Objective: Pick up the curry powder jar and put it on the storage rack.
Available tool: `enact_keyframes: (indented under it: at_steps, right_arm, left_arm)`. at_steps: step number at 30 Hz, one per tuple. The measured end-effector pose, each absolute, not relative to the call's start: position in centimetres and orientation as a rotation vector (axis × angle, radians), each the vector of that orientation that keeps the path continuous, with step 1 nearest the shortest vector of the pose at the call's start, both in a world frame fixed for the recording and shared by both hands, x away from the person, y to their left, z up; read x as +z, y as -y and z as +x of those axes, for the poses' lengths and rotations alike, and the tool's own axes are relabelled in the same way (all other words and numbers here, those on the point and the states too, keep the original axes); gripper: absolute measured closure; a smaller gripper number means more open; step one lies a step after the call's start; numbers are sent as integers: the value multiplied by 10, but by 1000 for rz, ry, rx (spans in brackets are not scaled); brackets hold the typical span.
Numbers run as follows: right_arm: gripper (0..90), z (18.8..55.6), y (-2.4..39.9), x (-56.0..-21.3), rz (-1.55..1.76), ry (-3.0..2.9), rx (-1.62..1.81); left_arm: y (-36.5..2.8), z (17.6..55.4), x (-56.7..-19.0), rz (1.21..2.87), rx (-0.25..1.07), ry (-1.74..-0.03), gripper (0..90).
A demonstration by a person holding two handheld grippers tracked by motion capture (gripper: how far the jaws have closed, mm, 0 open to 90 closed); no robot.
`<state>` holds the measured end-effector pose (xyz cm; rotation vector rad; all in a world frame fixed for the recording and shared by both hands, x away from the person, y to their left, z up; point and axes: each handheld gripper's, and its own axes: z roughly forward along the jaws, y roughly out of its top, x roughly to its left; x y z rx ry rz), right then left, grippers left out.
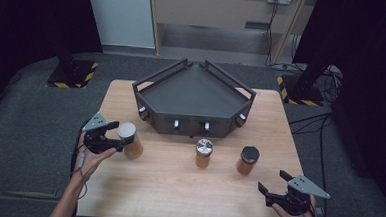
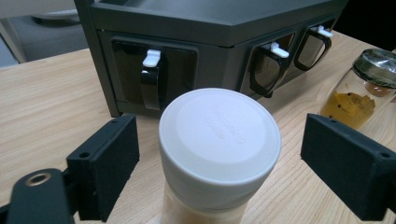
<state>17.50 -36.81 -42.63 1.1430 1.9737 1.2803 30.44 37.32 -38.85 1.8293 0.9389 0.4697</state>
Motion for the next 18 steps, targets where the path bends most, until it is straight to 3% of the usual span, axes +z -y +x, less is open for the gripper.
enact_keyframes:
  at_steps: [6,10,18]
  right_arm:
    - [76,175,369,-426,1145,-1972,1283]
    - [77,175,369,-427,1147,-1970,1288]
    - [77,175,370,-427,1154,-1966,1292]
  left_arm:
    - [-374,311,-395,1813,438,-940,142]
    - [-372,313,-402,1809,446,-929,229]
    - [-368,311,-408,1816,487,-915,319]
